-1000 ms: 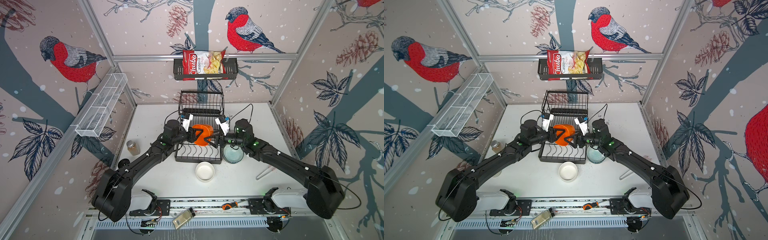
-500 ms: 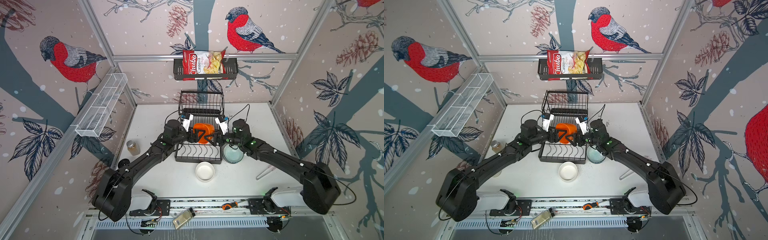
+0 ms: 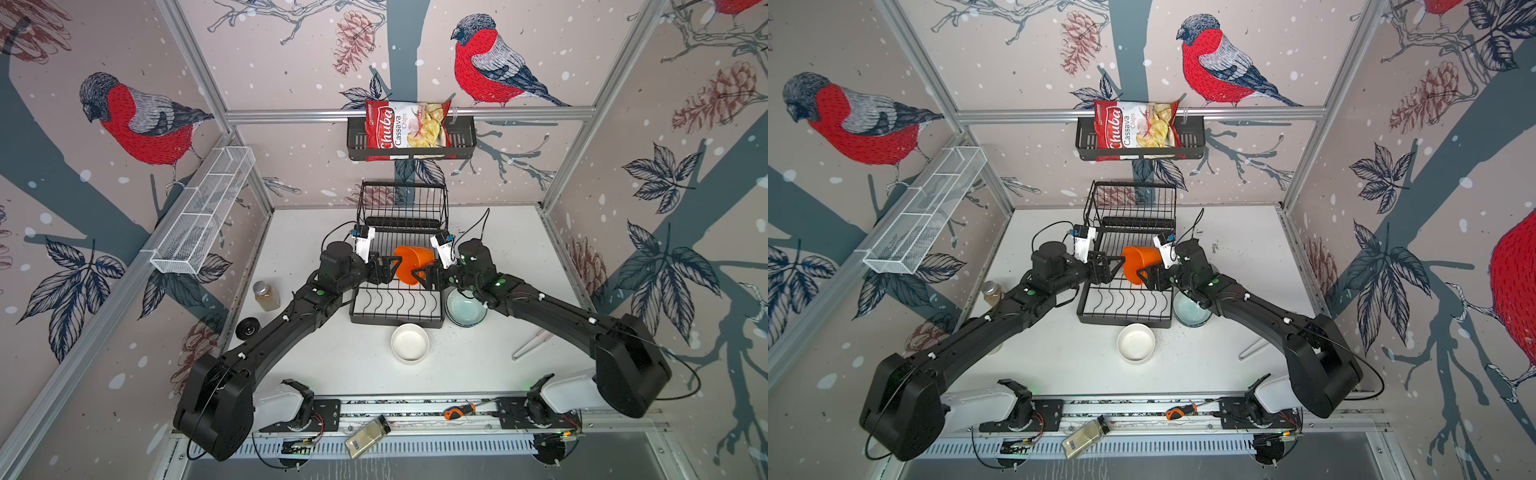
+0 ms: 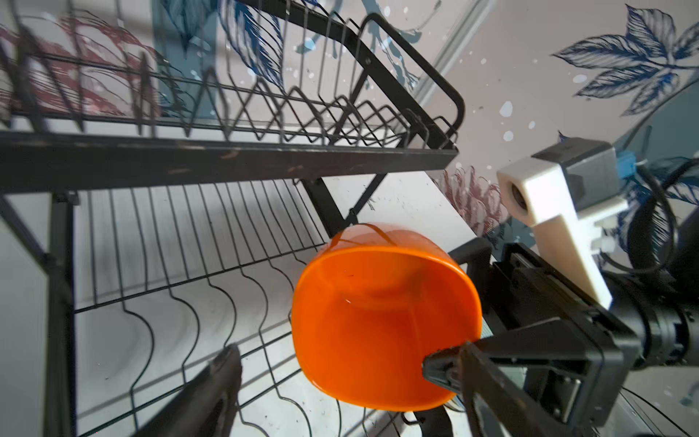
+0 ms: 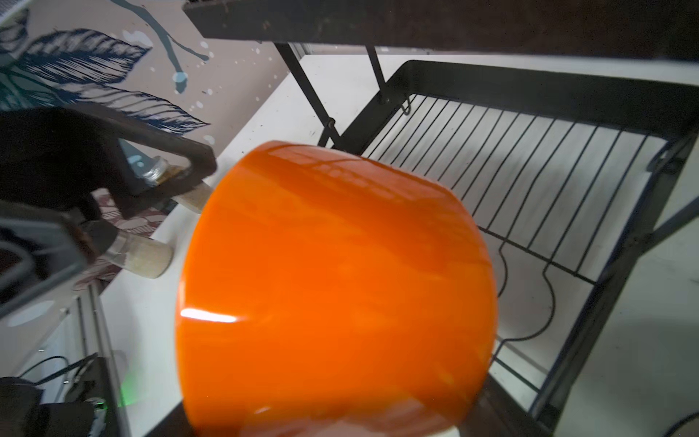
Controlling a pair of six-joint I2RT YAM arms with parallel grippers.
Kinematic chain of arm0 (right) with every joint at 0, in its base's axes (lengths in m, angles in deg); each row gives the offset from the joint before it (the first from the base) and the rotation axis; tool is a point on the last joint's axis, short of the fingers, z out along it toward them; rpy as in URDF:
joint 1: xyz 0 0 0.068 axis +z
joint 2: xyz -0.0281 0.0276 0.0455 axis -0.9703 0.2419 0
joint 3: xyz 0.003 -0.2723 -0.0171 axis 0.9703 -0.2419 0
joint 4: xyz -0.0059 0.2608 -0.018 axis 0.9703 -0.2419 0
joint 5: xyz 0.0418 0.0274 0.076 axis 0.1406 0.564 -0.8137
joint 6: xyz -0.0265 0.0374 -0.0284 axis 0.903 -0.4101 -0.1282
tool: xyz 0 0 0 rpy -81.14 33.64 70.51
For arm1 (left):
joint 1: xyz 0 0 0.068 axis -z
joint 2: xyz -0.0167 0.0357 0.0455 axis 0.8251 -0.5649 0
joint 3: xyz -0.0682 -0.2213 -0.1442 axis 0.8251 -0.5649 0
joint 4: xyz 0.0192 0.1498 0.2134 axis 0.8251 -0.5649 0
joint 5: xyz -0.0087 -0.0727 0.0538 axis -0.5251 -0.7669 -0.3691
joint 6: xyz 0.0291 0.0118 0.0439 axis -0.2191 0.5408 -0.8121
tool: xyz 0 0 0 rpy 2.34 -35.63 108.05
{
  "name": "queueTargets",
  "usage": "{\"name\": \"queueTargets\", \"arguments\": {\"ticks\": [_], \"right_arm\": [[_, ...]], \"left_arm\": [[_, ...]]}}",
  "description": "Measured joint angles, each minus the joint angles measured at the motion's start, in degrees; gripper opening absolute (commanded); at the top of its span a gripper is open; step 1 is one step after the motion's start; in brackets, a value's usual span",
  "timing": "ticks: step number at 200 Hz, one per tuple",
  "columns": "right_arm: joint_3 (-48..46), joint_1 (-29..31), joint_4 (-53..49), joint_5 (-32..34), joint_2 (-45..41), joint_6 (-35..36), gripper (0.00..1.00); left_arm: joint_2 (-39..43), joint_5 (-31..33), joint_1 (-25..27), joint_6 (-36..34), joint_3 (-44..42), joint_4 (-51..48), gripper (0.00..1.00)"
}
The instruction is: Load the bowls into the dish rack
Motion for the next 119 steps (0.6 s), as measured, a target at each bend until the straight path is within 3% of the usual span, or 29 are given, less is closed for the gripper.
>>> {"name": "queueTargets", "arguments": {"ticks": [119], "right_arm": [[5.1, 7.4, -2.8, 18.2, 7.6, 7.8, 0.76]], "left_arm": [[3.3, 11.1, -0.9, 2.2, -4.0, -2.3, 0.89]]}}
